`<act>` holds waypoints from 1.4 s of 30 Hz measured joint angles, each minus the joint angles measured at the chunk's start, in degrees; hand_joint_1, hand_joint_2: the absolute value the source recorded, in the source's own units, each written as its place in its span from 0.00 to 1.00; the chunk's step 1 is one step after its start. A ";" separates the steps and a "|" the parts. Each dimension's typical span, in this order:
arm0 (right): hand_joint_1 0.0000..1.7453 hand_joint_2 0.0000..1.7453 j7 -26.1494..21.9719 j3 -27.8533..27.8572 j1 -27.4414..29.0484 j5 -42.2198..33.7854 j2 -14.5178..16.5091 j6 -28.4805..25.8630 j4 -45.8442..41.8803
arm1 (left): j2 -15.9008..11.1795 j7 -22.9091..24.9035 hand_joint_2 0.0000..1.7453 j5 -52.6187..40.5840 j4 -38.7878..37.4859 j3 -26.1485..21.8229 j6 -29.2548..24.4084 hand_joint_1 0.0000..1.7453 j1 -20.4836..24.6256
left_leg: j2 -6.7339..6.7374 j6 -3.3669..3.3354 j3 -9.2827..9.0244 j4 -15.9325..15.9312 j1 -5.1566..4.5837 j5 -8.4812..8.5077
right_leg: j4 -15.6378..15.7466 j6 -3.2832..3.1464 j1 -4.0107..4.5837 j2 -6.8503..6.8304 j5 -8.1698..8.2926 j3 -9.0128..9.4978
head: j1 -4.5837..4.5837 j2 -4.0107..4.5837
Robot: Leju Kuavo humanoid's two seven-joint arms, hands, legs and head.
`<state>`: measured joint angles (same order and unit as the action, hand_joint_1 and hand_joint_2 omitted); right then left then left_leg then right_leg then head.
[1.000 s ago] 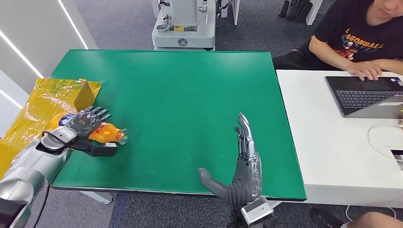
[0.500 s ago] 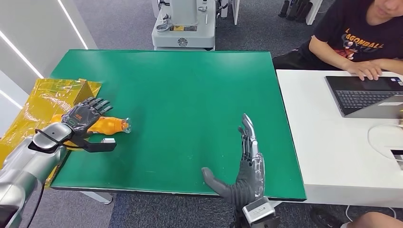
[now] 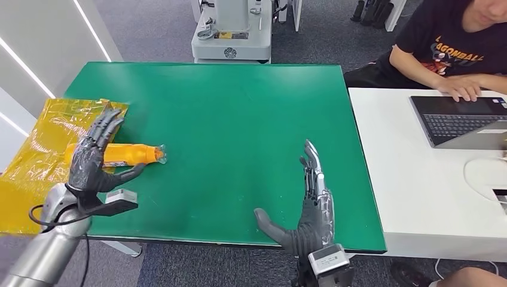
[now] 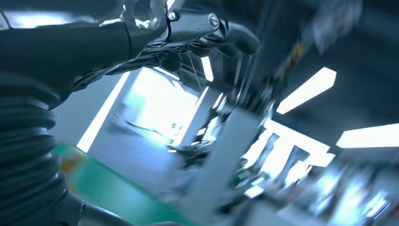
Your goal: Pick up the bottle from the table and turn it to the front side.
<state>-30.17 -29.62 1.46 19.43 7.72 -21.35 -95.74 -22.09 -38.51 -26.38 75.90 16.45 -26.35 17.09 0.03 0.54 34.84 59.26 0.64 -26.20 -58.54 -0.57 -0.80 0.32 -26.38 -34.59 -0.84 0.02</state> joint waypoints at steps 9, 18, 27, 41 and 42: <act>0.00 1.00 -0.44 -1.03 -1.47 -0.92 0.38 0.04 1.60 | 9.67 -1.58 1.00 11.83 13.82 0.52 -3.53 0.00 -5.60 | -0.02 -0.04 0.01 0.01 0.04 -0.02 | 0.01 0.03 0.01 -0.03 0.02 0.02 | -0.01 0.00; 0.00 1.00 -1.26 -2.42 -3.08 -2.16 0.52 1.95 4.39 | 21.86 -1.59 1.00 28.88 23.72 0.85 0.55 0.00 -11.25 | -0.04 -0.08 0.04 0.01 0.02 -0.05 | 0.03 0.13 0.01 -0.05 -0.06 0.04 | -0.01 0.00; 0.00 1.00 -1.72 -3.67 -4.31 -2.69 0.54 1.30 6.98 | 29.84 -1.59 1.00 32.15 24.88 1.46 4.34 0.00 -13.25 | -0.05 -0.11 0.03 0.03 0.02 -0.07 | 0.04 0.15 0.02 -0.08 -0.06 0.05 | -0.01 0.00; 0.00 1.00 -2.58 -4.09 -4.77 -3.38 0.51 -2.48 8.80 | 34.95 -1.58 1.00 35.00 21.40 0.06 12.12 0.00 -16.36 | -0.05 -0.16 0.05 0.02 0.03 -0.11 | 0.04 0.16 0.02 -0.08 -0.09 0.04 | -0.02 0.00; 0.00 1.00 -2.72 -4.11 -4.77 -3.46 0.50 -2.59 8.91 | 34.96 -1.58 1.00 34.76 21.26 -0.13 12.34 0.00 -16.39 | -0.05 -0.16 0.05 0.02 0.02 -0.11 | 0.04 0.16 0.02 -0.08 -0.09 0.04 | -0.02 0.00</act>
<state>-32.88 -33.73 -3.31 15.97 8.22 -23.94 -86.83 12.87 -40.09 8.38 97.16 16.32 -14.01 0.70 -0.02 0.38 34.89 59.28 0.67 -26.32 -58.51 -0.41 -0.78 0.24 -26.47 -34.55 -0.86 0.02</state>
